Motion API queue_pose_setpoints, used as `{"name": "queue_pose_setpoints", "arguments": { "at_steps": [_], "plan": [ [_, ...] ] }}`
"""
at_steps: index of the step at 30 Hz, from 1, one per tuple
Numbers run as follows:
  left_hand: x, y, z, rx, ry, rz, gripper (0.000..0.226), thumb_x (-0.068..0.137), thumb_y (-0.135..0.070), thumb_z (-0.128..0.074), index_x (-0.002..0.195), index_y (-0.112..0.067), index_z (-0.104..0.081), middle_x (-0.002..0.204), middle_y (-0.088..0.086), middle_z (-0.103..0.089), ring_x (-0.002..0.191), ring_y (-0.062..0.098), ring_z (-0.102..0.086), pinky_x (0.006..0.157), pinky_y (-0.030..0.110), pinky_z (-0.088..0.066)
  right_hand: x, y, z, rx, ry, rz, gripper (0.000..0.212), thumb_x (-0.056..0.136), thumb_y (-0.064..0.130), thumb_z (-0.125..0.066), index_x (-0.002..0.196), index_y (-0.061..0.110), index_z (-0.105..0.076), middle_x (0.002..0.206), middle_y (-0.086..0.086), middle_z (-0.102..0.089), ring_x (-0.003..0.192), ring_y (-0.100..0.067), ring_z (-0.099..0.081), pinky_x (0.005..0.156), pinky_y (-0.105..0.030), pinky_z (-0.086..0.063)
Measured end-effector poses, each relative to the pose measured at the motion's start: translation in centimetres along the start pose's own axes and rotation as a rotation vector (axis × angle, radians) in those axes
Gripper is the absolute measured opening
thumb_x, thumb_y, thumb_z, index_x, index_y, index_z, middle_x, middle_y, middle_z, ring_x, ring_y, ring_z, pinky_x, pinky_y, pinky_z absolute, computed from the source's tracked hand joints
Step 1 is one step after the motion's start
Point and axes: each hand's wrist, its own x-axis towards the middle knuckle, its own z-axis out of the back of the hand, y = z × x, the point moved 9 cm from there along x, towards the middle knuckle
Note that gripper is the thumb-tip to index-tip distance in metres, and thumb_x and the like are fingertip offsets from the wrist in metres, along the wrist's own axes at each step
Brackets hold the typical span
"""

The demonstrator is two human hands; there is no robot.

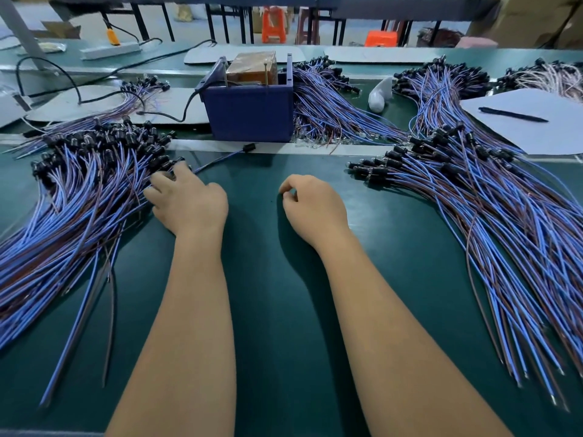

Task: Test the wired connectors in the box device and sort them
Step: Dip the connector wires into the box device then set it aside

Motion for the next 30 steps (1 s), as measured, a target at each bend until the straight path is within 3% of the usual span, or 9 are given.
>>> {"name": "queue_pose_setpoints", "arguments": {
  "at_steps": [5,13,16,19,21,25,27,30],
  "plan": [
    [0.2,0.8,0.1,0.067,0.021,0.02,0.053,0.092,-0.019,-0.046,0.143,-0.012,-0.035,0.148,0.019,-0.035,0.128,0.041,-0.032,0.103,0.047,-0.029,-0.1,-0.1,0.0,0.041,0.001,0.015,0.027,0.094,0.015,-0.042,0.102,0.021,-0.067,0.104,0.004,-0.063,0.092,-0.017,-0.056,0.07,-0.031,-0.045],
    [0.3,0.3,0.4,-0.029,-0.028,-0.036,0.034,0.096,-0.016,-0.05,0.128,-0.014,-0.06,0.131,0.019,-0.052,0.117,0.04,-0.051,0.096,0.048,-0.042,-0.2,0.0,-0.1,0.057,0.015,0.029,0.026,0.094,0.016,-0.043,0.1,0.022,-0.068,0.104,0.005,-0.063,0.092,-0.016,-0.055,0.075,-0.033,-0.048],
    [0.1,-0.4,1.1,-0.214,-0.124,-0.107,0.028,0.099,-0.017,-0.05,0.124,-0.012,-0.063,0.126,0.015,-0.056,0.109,0.032,-0.056,0.082,0.035,-0.041,-0.2,-0.1,-0.1,0.079,0.019,0.031,0.025,0.094,0.016,-0.044,0.1,0.022,-0.068,0.101,0.007,-0.063,0.091,-0.015,-0.055,0.074,-0.032,-0.047],
    [-0.5,-2.0,1.4,-0.651,-0.126,-0.168,0.023,0.097,-0.011,-0.051,0.115,-0.012,-0.066,0.105,0.001,-0.066,0.087,0.011,-0.059,0.075,0.018,-0.041,-0.3,-0.2,0.2,0.227,-0.006,0.025,0.021,0.094,0.017,-0.048,0.097,0.023,-0.068,0.073,0.014,-0.057,0.072,-0.01,-0.053,0.063,-0.028,-0.041],
    [-1.3,-3.3,0.5,-1.075,0.01,-0.118,0.021,0.095,-0.007,-0.051,0.103,-0.012,-0.07,0.09,-0.003,-0.066,0.074,0.003,-0.056,0.072,0.016,-0.045,-0.4,-0.3,0.6,0.399,-0.041,-0.001,0.02,0.094,0.014,-0.05,0.092,0.024,-0.067,0.063,0.013,-0.055,0.062,-0.011,-0.053,0.059,-0.027,-0.042],
    [-3.6,-6.7,-1.0,-1.613,0.417,-0.094,0.03,0.097,-0.008,-0.045,0.093,-0.004,-0.074,0.094,0.011,-0.072,0.085,0.016,-0.063,0.086,0.026,-0.054,-0.6,-0.5,0.6,0.921,0.016,-0.099,0.028,0.102,0.007,-0.035,0.104,0.015,-0.062,0.071,-0.007,-0.066,0.058,-0.018,-0.059,0.055,-0.021,-0.046],
    [-4.7,-8.3,-1.2,-1.753,0.662,-0.126,0.037,0.097,-0.015,-0.043,0.088,-0.004,-0.076,0.089,0.01,-0.073,0.082,0.017,-0.066,0.082,0.027,-0.054,-0.7,-0.1,0.5,1.133,0.078,-0.122,0.03,0.106,0.013,-0.03,0.115,0.01,-0.058,0.079,-0.011,-0.069,0.066,-0.022,-0.066,0.061,-0.024,-0.052],
    [-6.6,-10.1,-1.4,-1.736,1.002,-0.199,0.043,0.092,-0.029,-0.045,0.079,-0.005,-0.078,0.082,0.009,-0.072,0.075,0.017,-0.065,0.075,0.026,-0.055,-0.9,0.4,-0.2,1.338,0.198,-0.207,0.041,0.108,0.029,-0.026,0.124,0.006,-0.056,0.085,-0.013,-0.068,0.072,-0.023,-0.067,0.074,-0.035,-0.055]
  ]
}}
